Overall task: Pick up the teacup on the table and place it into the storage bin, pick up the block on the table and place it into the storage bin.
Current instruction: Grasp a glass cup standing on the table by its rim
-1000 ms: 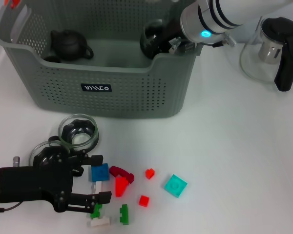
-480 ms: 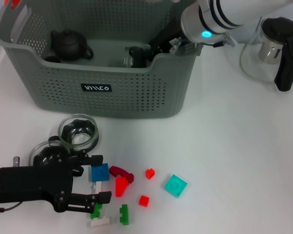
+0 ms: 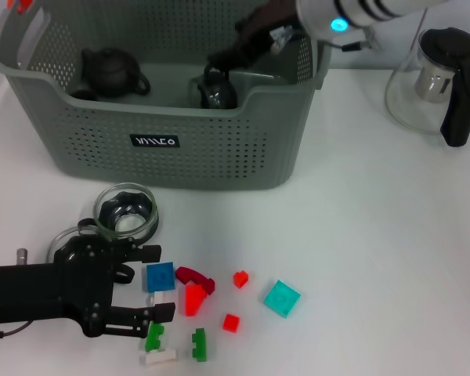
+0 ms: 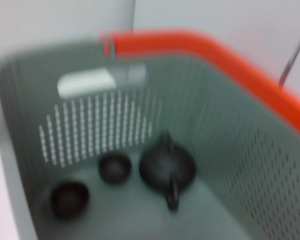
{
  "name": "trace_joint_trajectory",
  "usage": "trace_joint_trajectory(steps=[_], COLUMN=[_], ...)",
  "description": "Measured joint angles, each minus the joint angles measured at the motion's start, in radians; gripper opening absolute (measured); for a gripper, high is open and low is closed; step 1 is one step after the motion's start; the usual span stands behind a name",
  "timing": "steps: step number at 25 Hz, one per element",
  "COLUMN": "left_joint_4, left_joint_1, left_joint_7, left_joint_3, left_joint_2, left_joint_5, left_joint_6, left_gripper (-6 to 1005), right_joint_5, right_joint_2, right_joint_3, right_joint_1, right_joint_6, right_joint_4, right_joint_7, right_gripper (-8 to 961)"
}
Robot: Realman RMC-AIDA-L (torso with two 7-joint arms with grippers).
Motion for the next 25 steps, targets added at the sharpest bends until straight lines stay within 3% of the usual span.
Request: trace_joint_trajectory(steps=[6, 13, 15, 19, 25], left_joint_4=[0.003, 0.005, 0.005, 0.013, 0.087], left_joint_1=[0.0, 0.0, 0.002, 0.006, 0.006], left_joint_7=[0.0, 0.008, 0.01, 0.008, -0.073], left_joint_3=[-0.027, -0.096, -0.122, -0.166, -0.168], left_joint_2=[0.0, 0.001, 0.001, 0.002, 0.003], left_joint_5=[-0.007, -0.008, -0.008, -0.008, 0.007], left_joint_6=[0.008, 0.031, 0.037, 0.053, 0.058], left_gripper=[932, 933, 933, 933, 933], right_joint_5=[0.181, 0.472, 0.55, 0.687, 0.671], right_joint_2=[0.0, 0.0, 0.0, -0.004, -0.008], right_joint_3=[-0.042, -0.148, -0.157, -0.134, -0.056], right_joint_1=[-0.155, -0.436, -0.507, -0.618, -0.691], right_joint_6=[-0.099, -0.243, -0.287, -0.411, -0.597], right_joint_4=[-0.24, -0.57, -0.618, -0.64, -0.64], right_joint_7=[-0.041, -0.187, -0.242, -0.356, -0.384], right_gripper=[690, 899, 951, 946, 947])
